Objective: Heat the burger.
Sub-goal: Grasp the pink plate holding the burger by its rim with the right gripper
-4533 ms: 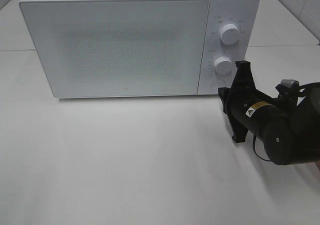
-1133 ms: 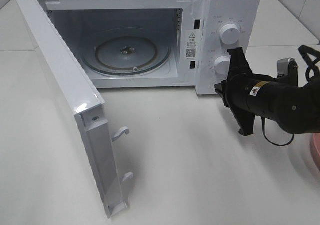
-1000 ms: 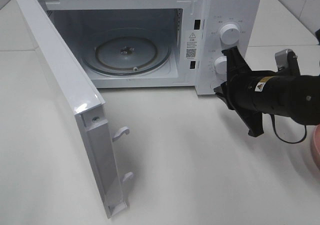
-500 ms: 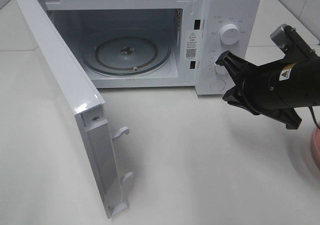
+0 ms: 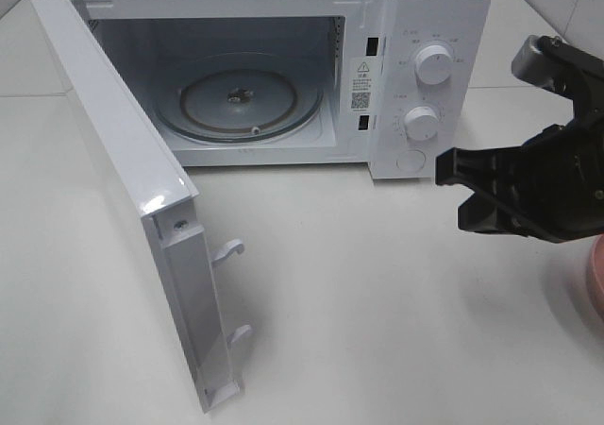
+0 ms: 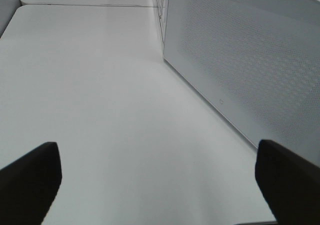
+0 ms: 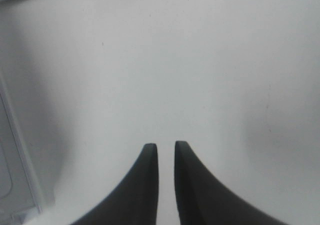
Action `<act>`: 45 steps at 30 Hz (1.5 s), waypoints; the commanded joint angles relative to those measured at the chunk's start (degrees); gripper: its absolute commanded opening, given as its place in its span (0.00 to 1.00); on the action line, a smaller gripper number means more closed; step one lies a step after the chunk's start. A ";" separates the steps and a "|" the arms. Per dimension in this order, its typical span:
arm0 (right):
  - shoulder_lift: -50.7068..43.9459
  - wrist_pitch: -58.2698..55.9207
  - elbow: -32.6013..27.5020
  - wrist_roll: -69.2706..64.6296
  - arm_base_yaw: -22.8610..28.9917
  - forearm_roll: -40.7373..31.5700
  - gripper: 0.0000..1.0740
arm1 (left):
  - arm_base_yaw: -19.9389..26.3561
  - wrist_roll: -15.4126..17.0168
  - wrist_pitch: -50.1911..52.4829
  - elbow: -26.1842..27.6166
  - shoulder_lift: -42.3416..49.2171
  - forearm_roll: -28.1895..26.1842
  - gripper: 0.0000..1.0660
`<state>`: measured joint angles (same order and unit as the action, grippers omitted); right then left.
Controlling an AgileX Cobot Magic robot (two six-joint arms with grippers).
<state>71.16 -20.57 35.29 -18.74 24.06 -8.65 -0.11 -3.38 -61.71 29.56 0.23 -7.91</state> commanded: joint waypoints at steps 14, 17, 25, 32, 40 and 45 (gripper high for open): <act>-6.70 -15.01 0.17 7.45 -0.29 7.79 0.51 | 0.00 -0.11 0.17 0.17 0.80 -0.06 0.92; -7.22 -16.73 0.69 7.45 -0.29 9.45 0.77 | 0.00 -0.11 0.17 0.17 0.80 -0.06 0.92; -7.22 -27.39 1.26 8.94 -0.29 12.66 0.94 | 0.00 -0.11 0.17 0.17 0.80 -0.06 0.92; -7.22 -33.06 1.26 8.88 -0.29 13.18 0.89 | 0.00 -0.11 0.17 0.17 0.80 -0.06 0.92; -7.22 -36.78 1.26 10.20 -0.29 14.04 0.85 | 0.00 -0.11 0.17 0.17 0.80 -0.06 0.92; -7.22 -35.58 1.26 10.54 -5.39 17.07 0.84 | 0.00 -0.11 0.17 0.17 0.80 -0.06 0.92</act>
<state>64.34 -56.67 36.38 -9.05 21.49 6.36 -0.11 -3.38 -61.71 29.56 0.23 -7.91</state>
